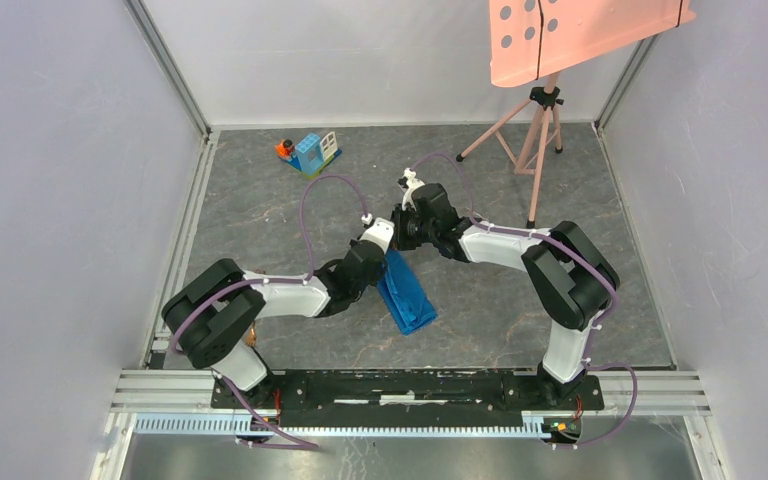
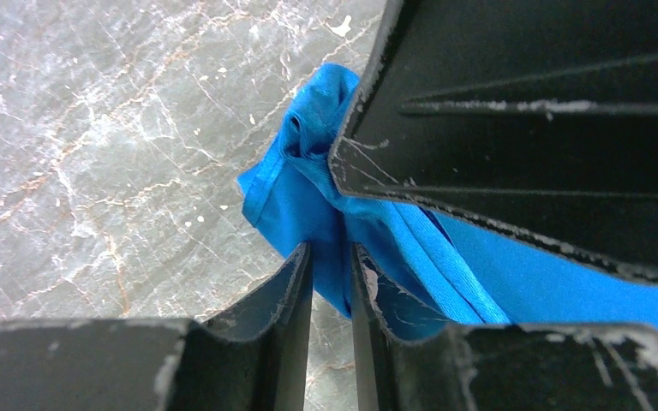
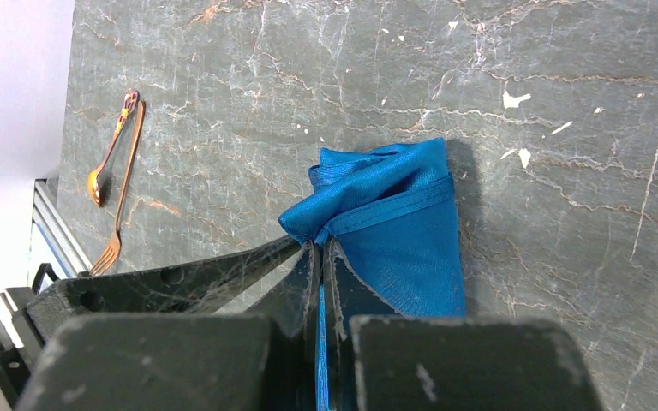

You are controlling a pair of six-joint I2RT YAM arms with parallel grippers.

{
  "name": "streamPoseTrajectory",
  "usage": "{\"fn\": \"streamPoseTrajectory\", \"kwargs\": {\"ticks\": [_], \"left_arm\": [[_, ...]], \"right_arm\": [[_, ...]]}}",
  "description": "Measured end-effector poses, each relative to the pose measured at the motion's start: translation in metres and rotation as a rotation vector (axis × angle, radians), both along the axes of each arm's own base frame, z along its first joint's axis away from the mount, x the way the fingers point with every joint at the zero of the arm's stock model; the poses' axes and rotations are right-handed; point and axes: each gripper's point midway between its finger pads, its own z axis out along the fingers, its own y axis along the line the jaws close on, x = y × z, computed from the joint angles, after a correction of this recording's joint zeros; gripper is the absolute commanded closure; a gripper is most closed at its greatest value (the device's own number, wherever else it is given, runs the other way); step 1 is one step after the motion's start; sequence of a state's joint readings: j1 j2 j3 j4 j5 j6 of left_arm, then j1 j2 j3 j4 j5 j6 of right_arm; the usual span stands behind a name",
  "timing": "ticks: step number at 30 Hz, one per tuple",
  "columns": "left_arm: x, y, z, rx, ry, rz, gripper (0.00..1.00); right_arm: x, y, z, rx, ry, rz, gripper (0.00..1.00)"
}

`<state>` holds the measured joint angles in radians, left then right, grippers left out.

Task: Fold the napkin into a case and place the utensils inside
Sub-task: Stuff the top corner of the smaller-rectangle-folded napkin into the folded napkin.

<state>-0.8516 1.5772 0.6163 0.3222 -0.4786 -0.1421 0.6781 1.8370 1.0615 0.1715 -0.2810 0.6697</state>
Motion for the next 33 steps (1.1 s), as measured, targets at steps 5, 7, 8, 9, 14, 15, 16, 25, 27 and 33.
{"fn": "streamPoseTrajectory", "kwargs": {"ticks": [5,7,8,9,14,15,16,25,27,33], "left_arm": [[0.007,0.001,0.008,0.016,-0.027,0.018,0.68],[0.008,0.002,0.008,0.021,-0.032,0.025,0.68],[0.009,0.001,0.007,0.024,-0.031,0.027,0.68],[0.010,0.000,0.005,0.030,-0.027,0.026,0.68],[0.012,-0.003,-0.002,0.042,-0.017,0.026,0.67],[0.012,-0.002,-0.003,0.044,-0.015,0.026,0.68],[0.012,-0.002,-0.004,0.048,-0.013,0.028,0.68],[0.017,0.003,-0.006,0.076,-0.023,0.056,0.97],[0.017,0.002,-0.005,0.071,-0.026,0.050,0.98],[0.010,0.003,0.004,-0.006,-0.046,0.017,0.98]], "right_arm": [[0.000,0.000,0.000,0.000,0.000,0.000,1.00],[0.000,0.000,0.000,0.000,0.000,0.000,1.00],[0.000,0.000,0.000,0.000,0.000,0.000,1.00],[0.000,0.000,0.000,0.000,0.000,0.000,1.00],[0.001,-0.003,-0.002,0.000,0.008,-0.011,1.00],[0.001,-0.003,-0.002,0.000,0.008,-0.011,1.00],[0.001,-0.003,-0.002,0.000,0.008,-0.011,1.00],[0.001,-0.003,-0.003,-0.001,0.011,-0.013,1.00],[0.001,-0.004,-0.003,-0.002,0.009,-0.011,1.00],[-0.008,-0.006,-0.014,-0.013,0.015,0.002,1.00]]}}
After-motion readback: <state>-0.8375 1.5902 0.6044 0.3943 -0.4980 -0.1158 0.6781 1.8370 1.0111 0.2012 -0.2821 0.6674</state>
